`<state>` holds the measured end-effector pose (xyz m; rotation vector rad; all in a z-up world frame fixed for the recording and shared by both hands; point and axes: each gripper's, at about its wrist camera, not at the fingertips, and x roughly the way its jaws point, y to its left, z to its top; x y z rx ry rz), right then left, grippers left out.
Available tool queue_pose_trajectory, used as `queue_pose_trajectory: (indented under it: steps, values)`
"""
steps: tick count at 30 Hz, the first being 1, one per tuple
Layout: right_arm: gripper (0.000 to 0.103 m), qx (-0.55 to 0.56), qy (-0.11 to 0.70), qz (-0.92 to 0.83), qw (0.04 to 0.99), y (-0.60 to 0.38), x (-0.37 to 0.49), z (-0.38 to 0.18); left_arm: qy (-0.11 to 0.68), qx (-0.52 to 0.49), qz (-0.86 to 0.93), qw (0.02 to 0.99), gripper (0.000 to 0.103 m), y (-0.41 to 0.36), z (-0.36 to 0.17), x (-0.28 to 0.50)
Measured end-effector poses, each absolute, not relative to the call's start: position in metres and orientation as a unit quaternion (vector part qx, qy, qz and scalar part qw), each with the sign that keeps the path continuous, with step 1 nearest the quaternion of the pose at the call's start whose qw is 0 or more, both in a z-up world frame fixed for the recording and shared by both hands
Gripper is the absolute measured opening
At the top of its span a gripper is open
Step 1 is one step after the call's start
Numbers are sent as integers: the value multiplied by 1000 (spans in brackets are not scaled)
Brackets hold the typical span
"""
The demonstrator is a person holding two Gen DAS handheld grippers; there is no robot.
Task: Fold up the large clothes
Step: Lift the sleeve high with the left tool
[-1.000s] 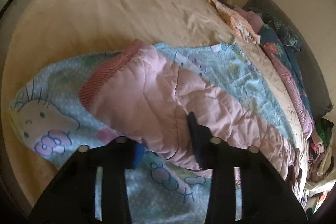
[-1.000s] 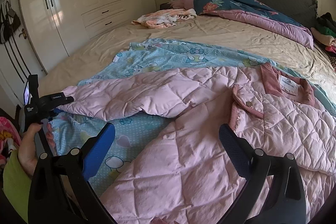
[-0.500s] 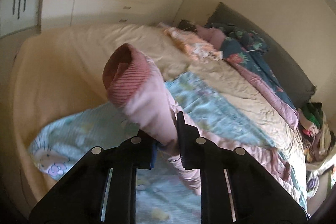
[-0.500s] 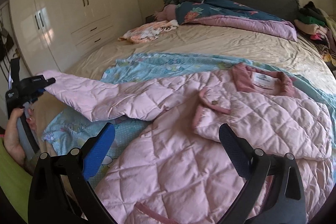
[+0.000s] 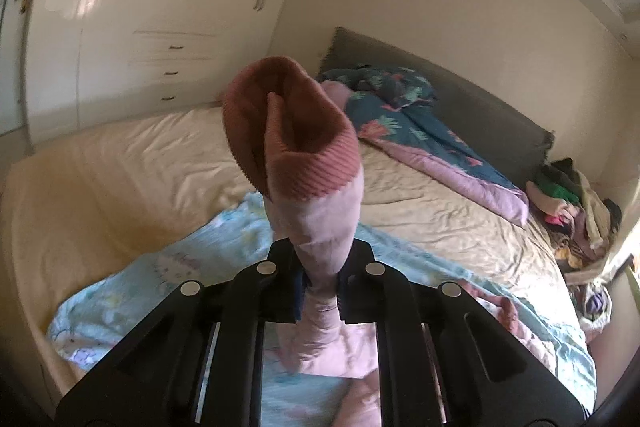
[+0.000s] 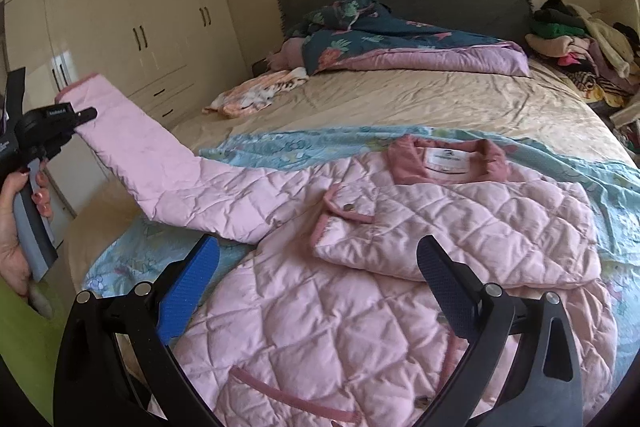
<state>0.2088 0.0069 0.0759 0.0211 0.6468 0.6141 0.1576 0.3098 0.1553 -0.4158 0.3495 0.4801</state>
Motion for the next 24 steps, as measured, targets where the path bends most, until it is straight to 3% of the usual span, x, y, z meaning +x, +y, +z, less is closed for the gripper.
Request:
queue_pose_trajectory:
  steps: [24]
  values:
    - [98, 68, 280, 201, 936, -124, 212, 90, 170, -104, 131, 971, 3, 166, 194, 211]
